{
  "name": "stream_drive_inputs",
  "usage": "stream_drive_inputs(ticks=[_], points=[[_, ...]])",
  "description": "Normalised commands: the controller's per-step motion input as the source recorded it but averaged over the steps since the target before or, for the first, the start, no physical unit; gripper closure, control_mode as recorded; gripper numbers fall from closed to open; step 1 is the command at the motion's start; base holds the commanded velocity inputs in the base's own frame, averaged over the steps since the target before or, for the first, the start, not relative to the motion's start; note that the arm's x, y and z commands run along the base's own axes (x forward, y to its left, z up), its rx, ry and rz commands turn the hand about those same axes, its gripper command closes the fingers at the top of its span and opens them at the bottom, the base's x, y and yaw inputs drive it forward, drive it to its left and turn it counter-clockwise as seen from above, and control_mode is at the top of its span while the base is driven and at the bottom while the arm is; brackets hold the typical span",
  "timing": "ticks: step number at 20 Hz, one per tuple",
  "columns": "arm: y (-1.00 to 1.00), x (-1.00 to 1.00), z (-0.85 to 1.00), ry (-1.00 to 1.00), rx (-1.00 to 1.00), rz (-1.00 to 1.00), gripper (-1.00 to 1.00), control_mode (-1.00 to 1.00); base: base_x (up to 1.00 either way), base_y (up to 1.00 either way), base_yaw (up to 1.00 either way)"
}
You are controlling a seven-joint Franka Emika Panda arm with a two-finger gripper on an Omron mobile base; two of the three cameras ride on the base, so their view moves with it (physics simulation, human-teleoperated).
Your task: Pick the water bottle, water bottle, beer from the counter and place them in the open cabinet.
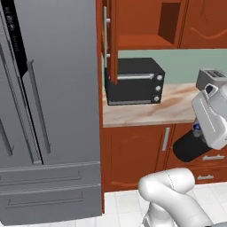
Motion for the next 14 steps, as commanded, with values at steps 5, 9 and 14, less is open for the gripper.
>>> stream_drive_inputs(ticks=[5, 9, 14], points=[[0.0, 0.0, 0.0, 0.0, 0.0, 0.0, 1.0, 1.0, 0.05, -0.2, 0.0], [0.0, 0.0, 0.0, 0.0, 0.0, 0.0, 1.0, 1.0, 0.43, -0.05, 0.0], [0.0, 0.0, 0.0, 0.0, 0.0, 0.0, 1.0, 1.0, 0.76, -0.04, 0.0]])
